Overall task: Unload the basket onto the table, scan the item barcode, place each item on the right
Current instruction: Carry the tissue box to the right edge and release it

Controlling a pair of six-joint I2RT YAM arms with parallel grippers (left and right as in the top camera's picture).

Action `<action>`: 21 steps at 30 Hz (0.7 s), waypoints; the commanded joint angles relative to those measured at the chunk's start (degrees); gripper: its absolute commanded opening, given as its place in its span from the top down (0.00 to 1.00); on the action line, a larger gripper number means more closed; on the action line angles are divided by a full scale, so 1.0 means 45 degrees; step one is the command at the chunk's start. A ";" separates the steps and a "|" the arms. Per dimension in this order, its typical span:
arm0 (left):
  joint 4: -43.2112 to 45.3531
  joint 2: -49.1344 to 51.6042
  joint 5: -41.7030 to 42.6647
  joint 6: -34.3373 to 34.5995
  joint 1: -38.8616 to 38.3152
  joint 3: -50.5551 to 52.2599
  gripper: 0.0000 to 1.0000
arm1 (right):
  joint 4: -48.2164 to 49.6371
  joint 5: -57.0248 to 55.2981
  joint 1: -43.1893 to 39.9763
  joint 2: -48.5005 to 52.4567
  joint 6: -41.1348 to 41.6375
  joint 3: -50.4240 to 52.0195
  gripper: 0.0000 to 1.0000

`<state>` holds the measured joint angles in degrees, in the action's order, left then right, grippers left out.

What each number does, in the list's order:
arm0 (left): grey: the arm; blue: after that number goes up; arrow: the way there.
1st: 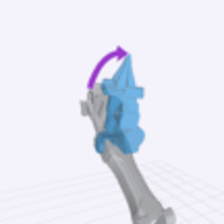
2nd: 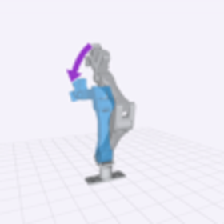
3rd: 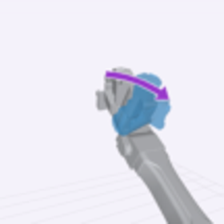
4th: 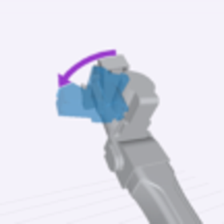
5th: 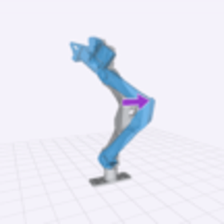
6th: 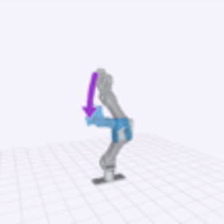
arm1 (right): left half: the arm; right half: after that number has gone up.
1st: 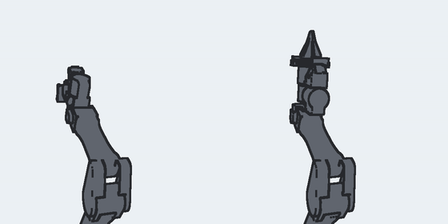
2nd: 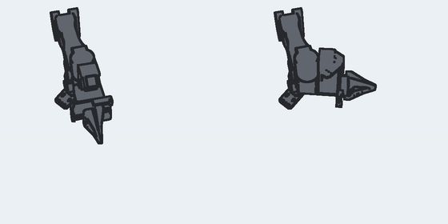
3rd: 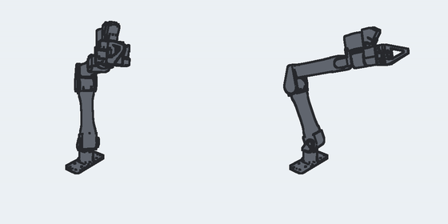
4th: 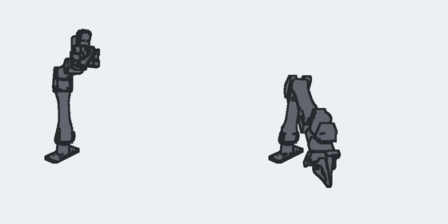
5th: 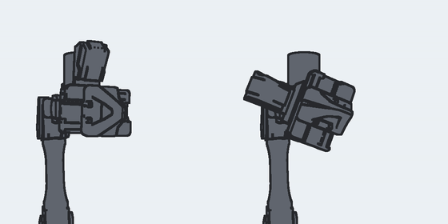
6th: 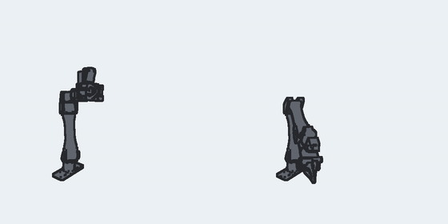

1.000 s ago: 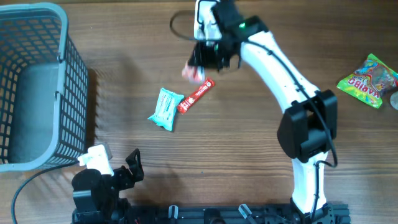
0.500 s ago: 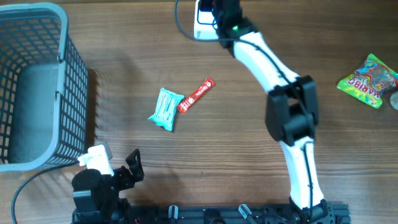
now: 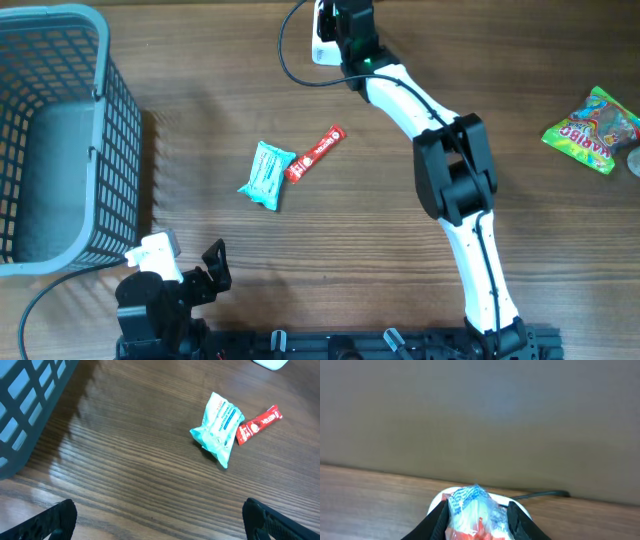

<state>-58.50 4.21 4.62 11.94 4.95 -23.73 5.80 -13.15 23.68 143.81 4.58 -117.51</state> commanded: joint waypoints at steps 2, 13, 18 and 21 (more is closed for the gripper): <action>0.0034 -0.0092 0.0194 0.0117 0.0058 0.0049 0.00 | -0.2234 -0.1418 -0.0238 -0.3143 -0.1399 -0.0121 0.71; 0.0034 -0.0092 0.0194 0.0117 0.0058 0.0049 0.00 | -1.1021 -0.4721 -0.5552 -0.4658 -0.3269 0.0486 0.75; 0.0034 -0.0092 0.0194 0.0117 0.0058 0.0049 0.00 | -1.0443 0.0933 -0.9054 -0.3842 -0.1161 0.1545 0.76; 0.0034 -0.0092 0.0194 0.0117 0.0058 0.0049 0.00 | -1.0248 0.2108 -1.0078 -0.3264 -0.0588 0.1632 0.76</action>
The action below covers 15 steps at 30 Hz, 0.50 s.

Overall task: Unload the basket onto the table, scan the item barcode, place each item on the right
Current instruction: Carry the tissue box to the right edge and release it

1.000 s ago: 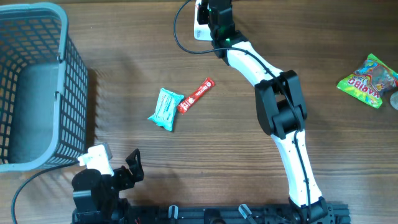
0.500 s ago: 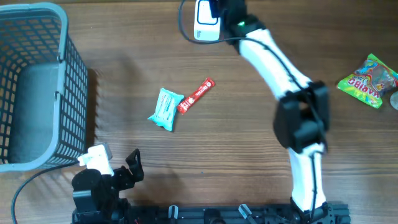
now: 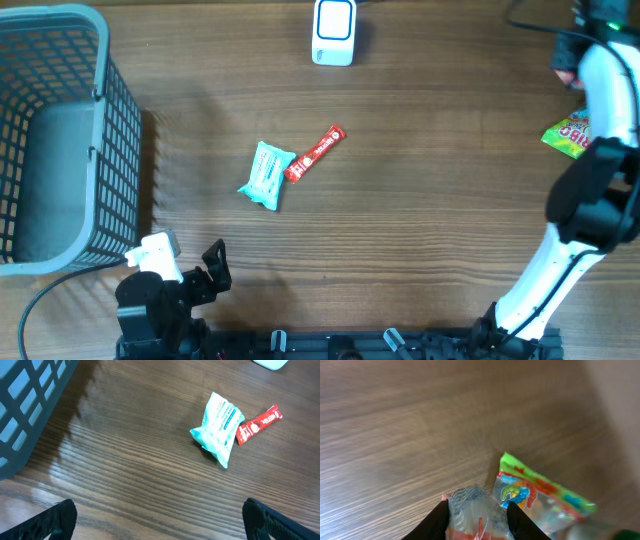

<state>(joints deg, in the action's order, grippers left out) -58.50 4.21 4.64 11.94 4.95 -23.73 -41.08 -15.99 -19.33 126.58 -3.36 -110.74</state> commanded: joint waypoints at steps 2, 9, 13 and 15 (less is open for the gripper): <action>0.0034 -0.0092 0.0189 0.0117 0.0058 0.0049 0.00 | 0.0185 0.2890 -0.0685 0.0821 0.1166 0.0126 0.75; 0.0034 -0.0092 0.0189 0.0117 0.0058 0.0049 0.00 | 0.0228 0.4697 -0.0588 0.0029 0.1525 -0.0675 0.00; 0.0034 -0.0092 0.0194 0.0117 0.0058 0.0049 0.00 | -0.1899 0.9117 -0.0476 -0.2171 0.3468 -0.0845 0.00; 0.0034 -0.0092 0.0194 0.0117 0.0058 0.0049 0.00 | -0.3619 1.1468 -0.0155 -0.2939 0.3502 -0.0845 0.00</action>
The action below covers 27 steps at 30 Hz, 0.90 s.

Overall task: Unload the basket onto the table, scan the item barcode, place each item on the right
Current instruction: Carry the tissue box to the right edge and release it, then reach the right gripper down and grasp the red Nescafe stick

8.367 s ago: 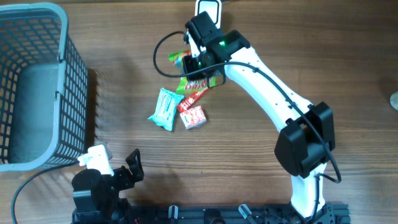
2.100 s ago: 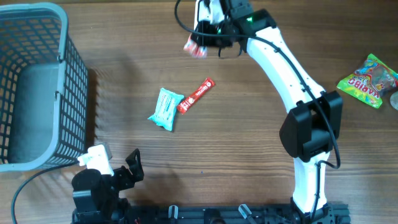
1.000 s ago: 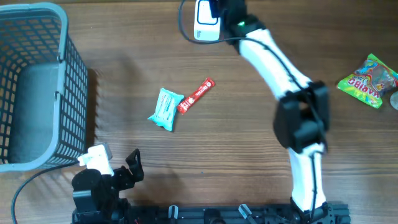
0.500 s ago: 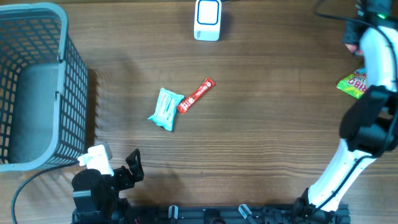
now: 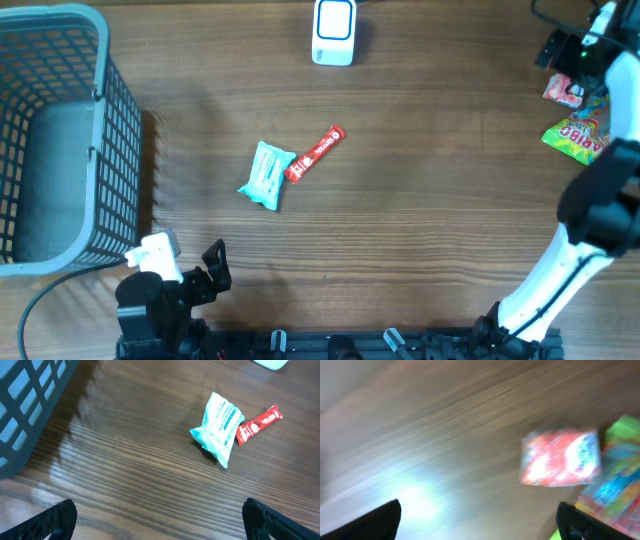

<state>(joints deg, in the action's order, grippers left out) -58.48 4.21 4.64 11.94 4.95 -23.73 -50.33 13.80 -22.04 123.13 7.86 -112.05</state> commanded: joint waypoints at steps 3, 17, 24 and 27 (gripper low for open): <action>0.0029 -0.0092 0.0189 0.0117 0.0058 0.0049 0.00 | -0.3512 0.6280 0.1467 -0.2322 0.1758 -0.0539 0.00; 0.0029 -0.0092 0.0194 0.0117 0.0058 0.0049 0.00 | -0.1865 0.0228 1.1672 -0.0976 1.2186 0.2288 0.15; 0.0029 -0.0092 0.0189 0.0117 0.0058 0.0049 0.00 | 0.1005 -0.0544 1.2565 0.0772 1.3323 0.2288 0.67; 0.0029 -0.0092 0.0189 0.0117 0.0058 0.0049 0.00 | 0.1059 -0.0976 1.2551 0.1277 1.3600 0.2288 0.88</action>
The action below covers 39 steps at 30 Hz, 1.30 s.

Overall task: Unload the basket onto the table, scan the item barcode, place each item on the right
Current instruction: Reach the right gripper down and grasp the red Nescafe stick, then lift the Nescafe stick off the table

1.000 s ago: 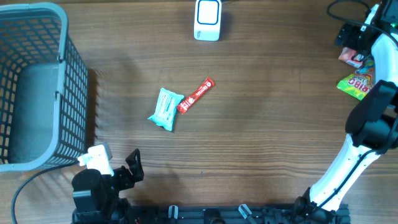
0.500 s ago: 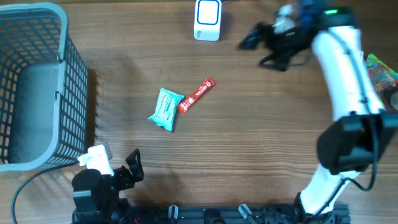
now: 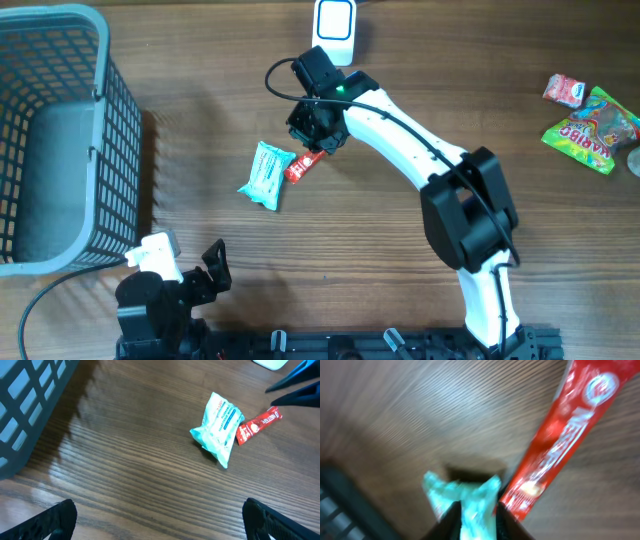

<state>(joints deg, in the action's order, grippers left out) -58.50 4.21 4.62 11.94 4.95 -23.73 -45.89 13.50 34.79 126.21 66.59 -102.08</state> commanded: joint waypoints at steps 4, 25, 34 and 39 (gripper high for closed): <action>0.0034 -0.0092 0.0199 0.0117 0.0058 0.0049 0.00 | 0.0097 -0.0903 -0.0053 0.1248 0.0529 0.0073 0.89; 0.0034 -0.0092 0.0194 0.0117 0.0058 0.0049 0.00 | -0.6266 -0.1710 -0.0486 0.1205 -0.6110 -0.1258 0.50; 0.0034 -0.0092 0.0199 0.0117 0.0058 0.0049 0.00 | -0.7373 -0.2254 -0.0471 0.0797 -0.5110 -0.1103 0.23; 0.0034 -0.0092 0.0194 0.0117 0.0058 0.0049 0.00 | -0.6747 -0.4007 -0.0491 0.0811 -0.5119 -0.0029 0.17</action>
<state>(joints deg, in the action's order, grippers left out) -58.50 4.21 4.62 11.94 4.95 -23.73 -79.05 1.89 32.58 131.57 43.62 -105.60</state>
